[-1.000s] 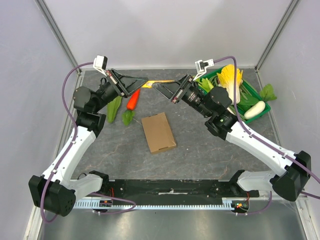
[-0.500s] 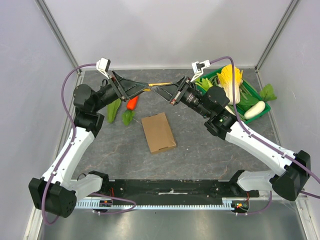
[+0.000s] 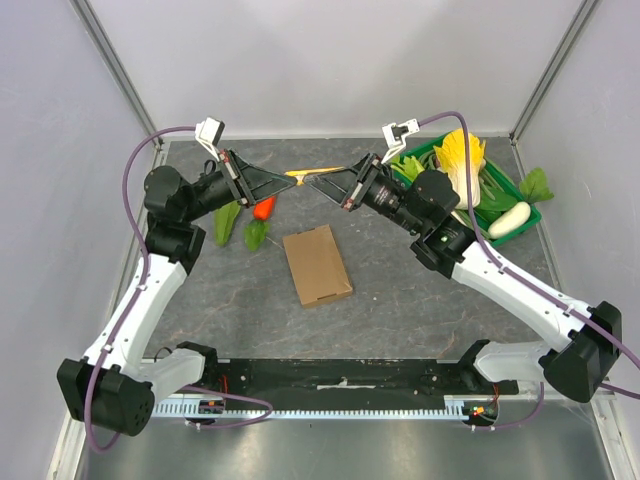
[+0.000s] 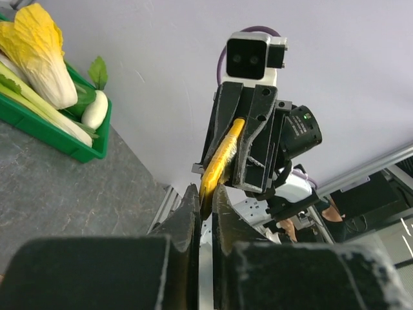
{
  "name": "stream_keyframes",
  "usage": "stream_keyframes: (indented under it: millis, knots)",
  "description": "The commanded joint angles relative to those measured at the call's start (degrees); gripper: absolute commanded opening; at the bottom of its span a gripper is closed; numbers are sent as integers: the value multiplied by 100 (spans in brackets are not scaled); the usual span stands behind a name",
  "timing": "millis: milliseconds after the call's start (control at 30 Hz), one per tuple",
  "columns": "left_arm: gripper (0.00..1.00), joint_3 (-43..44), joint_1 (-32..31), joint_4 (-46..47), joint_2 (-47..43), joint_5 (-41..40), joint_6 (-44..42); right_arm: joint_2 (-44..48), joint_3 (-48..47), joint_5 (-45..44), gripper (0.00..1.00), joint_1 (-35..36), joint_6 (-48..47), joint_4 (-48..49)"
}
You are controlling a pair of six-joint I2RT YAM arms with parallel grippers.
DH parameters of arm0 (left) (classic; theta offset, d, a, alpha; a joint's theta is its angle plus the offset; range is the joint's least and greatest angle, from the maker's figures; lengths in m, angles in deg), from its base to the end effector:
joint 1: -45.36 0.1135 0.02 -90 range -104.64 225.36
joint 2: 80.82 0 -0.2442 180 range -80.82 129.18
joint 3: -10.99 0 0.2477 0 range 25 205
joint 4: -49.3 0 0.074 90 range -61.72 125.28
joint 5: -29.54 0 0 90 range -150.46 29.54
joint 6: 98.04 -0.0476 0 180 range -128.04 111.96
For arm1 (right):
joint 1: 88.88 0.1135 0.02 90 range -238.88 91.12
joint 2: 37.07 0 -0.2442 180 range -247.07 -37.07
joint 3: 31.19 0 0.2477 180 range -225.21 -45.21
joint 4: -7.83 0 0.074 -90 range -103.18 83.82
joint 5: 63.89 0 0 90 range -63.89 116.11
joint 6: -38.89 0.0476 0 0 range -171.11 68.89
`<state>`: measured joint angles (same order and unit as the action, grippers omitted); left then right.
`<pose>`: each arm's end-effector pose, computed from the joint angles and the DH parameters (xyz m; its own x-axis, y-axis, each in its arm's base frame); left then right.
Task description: Unpack the express box
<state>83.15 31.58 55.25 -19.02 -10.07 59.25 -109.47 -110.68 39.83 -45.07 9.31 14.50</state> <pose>0.2325 -0.0948 0.4026 -0.6972 -0.4346 -0.5701 0.5875 0.1094 -0.8018 0.2150 0.2219 0.4054 -0.6447 0.5523 -0.5285 -0.5633 0.1241 0.8169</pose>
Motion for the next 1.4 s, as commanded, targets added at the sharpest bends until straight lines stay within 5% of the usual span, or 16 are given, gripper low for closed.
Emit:
stream_keyframes:
  millis: [0, 33, 133, 300, 467, 767, 933, 1267, 1367]
  knots:
    - [2, 311, 33, 69, 7, 357, -233, 121, -247, 237, 9, -31, 22, -29]
    - [2, 320, 33, 69, 25, 383, -225, 156, -247, 237, 29, -31, 13, -47]
    - [2, 390, 25, 7, 25, 471, -251, 270, -256, 193, 49, -83, -48, -82]
    - [2, 451, 33, -37, 60, 603, -269, 376, -299, 219, 50, -153, -101, -91]
    - [2, 452, 33, -37, 122, 674, -242, 455, -273, 298, 63, -198, -75, 67]
    - [2, 136, 25, 648, 69, 340, 285, 209, -449, 763, 59, -198, 22, 164]
    - [2, 30, -2, 710, 130, 357, 399, -11, -624, 1010, 45, -198, 48, 137]
    - [2, 74, -11, 631, 201, 489, 373, -160, -783, 1037, 40, -198, -127, -188]
    - [2, 126, -2, 579, 279, 550, 347, -169, -800, 984, 31, -198, -232, -354]
